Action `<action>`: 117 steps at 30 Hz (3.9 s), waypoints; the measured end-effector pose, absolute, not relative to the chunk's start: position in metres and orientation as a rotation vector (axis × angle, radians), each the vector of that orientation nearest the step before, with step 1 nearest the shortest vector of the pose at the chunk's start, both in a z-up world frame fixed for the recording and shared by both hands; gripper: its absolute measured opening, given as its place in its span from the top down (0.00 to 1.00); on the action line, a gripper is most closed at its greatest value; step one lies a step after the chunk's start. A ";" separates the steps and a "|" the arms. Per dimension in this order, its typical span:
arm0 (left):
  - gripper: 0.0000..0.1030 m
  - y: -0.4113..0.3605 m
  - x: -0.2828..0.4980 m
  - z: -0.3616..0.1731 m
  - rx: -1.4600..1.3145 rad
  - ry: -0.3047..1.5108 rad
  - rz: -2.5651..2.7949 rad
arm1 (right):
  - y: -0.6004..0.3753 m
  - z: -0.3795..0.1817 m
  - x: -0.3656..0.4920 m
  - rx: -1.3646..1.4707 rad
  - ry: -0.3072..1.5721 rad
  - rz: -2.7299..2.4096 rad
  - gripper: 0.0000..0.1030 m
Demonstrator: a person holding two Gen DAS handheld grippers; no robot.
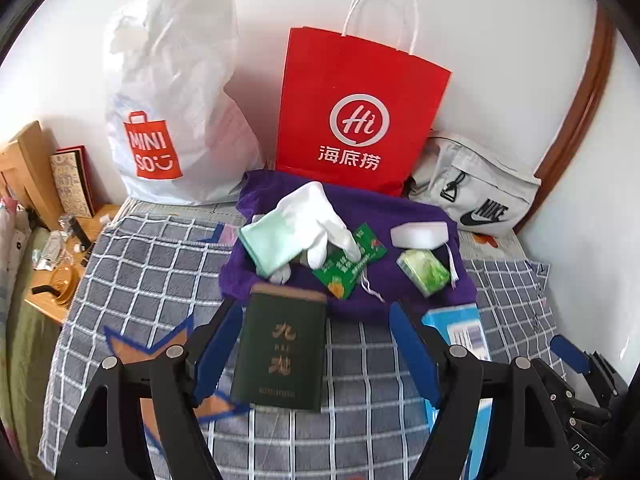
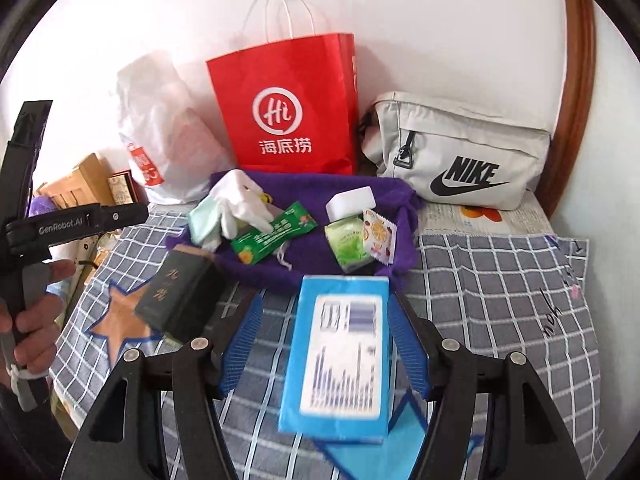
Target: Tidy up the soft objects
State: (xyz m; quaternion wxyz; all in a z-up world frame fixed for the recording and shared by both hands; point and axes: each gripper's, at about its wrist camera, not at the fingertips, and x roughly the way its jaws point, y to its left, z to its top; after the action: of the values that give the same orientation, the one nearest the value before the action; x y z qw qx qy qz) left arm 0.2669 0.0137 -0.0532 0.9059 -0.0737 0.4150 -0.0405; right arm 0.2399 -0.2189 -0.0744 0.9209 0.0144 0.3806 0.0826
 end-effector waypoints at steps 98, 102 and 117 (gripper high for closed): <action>0.09 -0.022 0.018 -0.016 -0.056 0.714 -0.038 | -0.199 -0.028 0.009 0.006 0.643 0.095 0.06; 0.09 -0.021 0.018 -0.016 -0.057 0.714 -0.038 | -0.199 -0.028 0.009 0.007 0.643 0.096 0.06; 0.09 -0.019 0.019 -0.017 -0.057 0.715 -0.037 | -0.199 -0.027 0.008 0.004 0.643 0.097 0.06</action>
State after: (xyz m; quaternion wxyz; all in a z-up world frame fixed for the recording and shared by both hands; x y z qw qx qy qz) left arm 0.0188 -0.0193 -0.0168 0.9361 -0.0280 0.3500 -0.0180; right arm 0.0081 -0.1993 -0.0275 0.9475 0.0017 0.3161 0.0479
